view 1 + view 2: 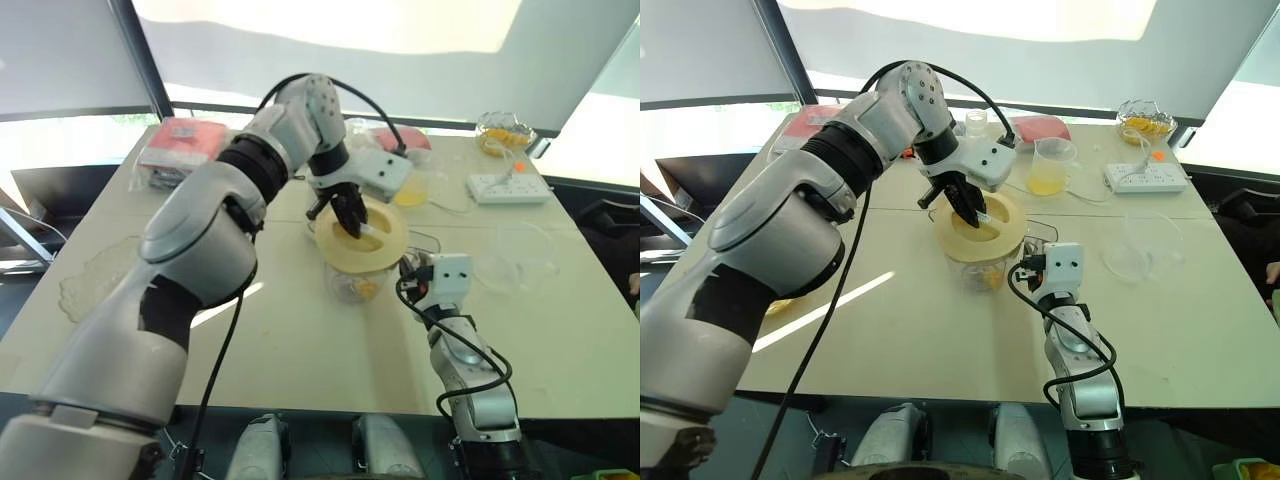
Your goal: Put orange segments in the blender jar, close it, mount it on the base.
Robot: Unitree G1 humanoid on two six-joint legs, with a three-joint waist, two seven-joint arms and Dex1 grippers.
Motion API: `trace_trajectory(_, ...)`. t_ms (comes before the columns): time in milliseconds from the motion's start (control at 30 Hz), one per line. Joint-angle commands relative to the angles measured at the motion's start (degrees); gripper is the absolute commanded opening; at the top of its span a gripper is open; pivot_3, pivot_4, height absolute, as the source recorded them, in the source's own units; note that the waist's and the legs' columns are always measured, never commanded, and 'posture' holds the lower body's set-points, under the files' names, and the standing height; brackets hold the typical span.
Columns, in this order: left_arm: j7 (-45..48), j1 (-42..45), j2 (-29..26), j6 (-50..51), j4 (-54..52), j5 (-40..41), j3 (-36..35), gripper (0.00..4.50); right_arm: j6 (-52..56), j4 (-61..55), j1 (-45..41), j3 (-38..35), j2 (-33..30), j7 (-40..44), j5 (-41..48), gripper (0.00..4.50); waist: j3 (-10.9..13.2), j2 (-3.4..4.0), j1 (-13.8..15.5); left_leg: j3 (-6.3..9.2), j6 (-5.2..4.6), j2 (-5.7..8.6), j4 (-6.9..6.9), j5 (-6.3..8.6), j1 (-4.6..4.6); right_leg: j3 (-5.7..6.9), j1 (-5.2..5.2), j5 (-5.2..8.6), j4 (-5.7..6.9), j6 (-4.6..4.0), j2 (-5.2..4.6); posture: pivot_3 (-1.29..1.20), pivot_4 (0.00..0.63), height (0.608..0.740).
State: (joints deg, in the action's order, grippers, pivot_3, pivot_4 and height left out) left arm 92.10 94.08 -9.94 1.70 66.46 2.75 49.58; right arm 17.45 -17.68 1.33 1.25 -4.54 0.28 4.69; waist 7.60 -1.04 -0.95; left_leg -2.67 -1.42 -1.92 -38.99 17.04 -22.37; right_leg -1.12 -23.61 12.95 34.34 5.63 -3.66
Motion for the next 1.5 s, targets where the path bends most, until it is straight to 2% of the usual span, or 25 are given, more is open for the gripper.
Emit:
trace_trajectory(33,0.4,-8.4,1.1,8.9,0.6,-6.9,1.9,0.23,-0.1,-4.5,0.5,-0.4,0.9,-0.5,0.0,1.01,-0.1,0.06,0.0,-0.01,-0.2,0.0,0.0,0.12,0.0,0.01,0.03,0.03,-0.08,0.03,0.0,0.0,0.15,0.74)
trace_trajectory(233,-0.8,-14.6,-1.4,24.9,-11.7,-9.4,-1.5,0.23,-0.2,-3.9,-0.6,-0.5,1.4,-0.6,-0.2,1.01,-0.5,0.43,-0.2,0.0,-0.57,0.0,0.12,0.34,0.02,0.01,0.06,0.24,-0.08,-0.04,0.04,0.0,0.15,0.74)
trace_trajectory(433,-3.7,-20.4,-3.8,42.3,-24.8,-12.2,-1.6,0.23,0.1,-3.2,-1.8,-0.6,0.5,0.5,-0.1,1.01,-0.9,0.69,-0.1,0.04,-0.57,0.0,0.21,0.34,0.14,0.01,0.11,0.31,-0.08,-0.07,0.02,0.0,0.15,0.74)
trace_trajectory(600,-5.3,-23.1,-5.3,47.8,-31.8,-12.8,-1.8,0.23,-0.2,-2.3,-2.2,-0.7,0.1,1.5,-0.3,1.01,-1.1,0.58,0.0,0.05,-0.55,0.04,0.46,0.35,0.43,0.0,0.26,0.45,-0.12,-0.2,-0.07,0.0,0.15,0.74)
trace_trajectory(700,-5.8,-23.1,-5.1,49.7,-32.6,-13.0,-2.2,0.23,-0.2,-2.0,-2.4,-0.9,0.0,2.0,-0.3,1.01,-1.2,0.39,0.0,0.03,-0.55,0.09,0.86,0.35,0.93,-0.05,0.53,0.6,-0.15,-0.36,-0.11,0.0,0.15,0.74)
trace_trajectory(1000,-6.7,-21.6,-4.1,49.3,-32.8,-12.4,-4.8,0.23,-0.2,-0.9,-2.7,-1.4,-0.9,3.5,-0.4,1.01,-1.3,0.52,0.2,0.06,-0.55,0.08,1.14,0.35,0.92,0.0,0.42,0.83,-0.12,-0.42,-0.06,0.0,0.15,0.74)
trace_trajectory(1067,-8.2,-21.2,-3.7,47.4,-32.5,-12.4,-6.4,1.23,-0.3,-0.5,-2.8,-1.6,-1.1,3.7,-0.4,1.01,-1.3,0.55,0.2,0.06,-0.55,0.09,1.14,0.35,0.92,0.0,0.42,0.83,-0.12,-0.42,-0.08,0.0,0.15,0.74)
trace_trajectory(1167,-7.5,-21.0,-3.6,43.5,-33.6,-10.5,-10.1,2.48,-0.7,0.1,-3.1,-1.8,-1.2,4.1,-0.3,1.01,-1.1,0.52,0.2,0.07,-0.55,0.11,1.13,0.35,0.9,-0.01,0.41,0.83,-0.11,-0.43,-0.15,0.0,0.15,0.74)
trace_trajectory(1333,-6.8,-18.5,-3.8,38.9,-33.9,-6.9,-18.0,2.48,-1.6,1.0,-2.6,-2.2,-1.6,4.7,-0.5,1.01,-0.3,0.47,0.1,0.05,-0.54,0.11,1.13,0.35,0.71,0.01,0.25,0.8,-0.1,-0.46,-0.35,0.0,0.15,0.74)
trace_trajectory(1500,-10.0,-12.5,-4.3,41.5,-36.8,-0.3,-29.3,2.48,-2.0,1.1,-1.3,-2.7,-2.4,5.2,-0.6,1.01,0.4,0.44,0.1,-0.13,-0.48,0.21,0.85,0.27,-0.51,-0.07,-0.84,0.77,0.4,-0.42,-0.12,0.0,0.15,0.74)
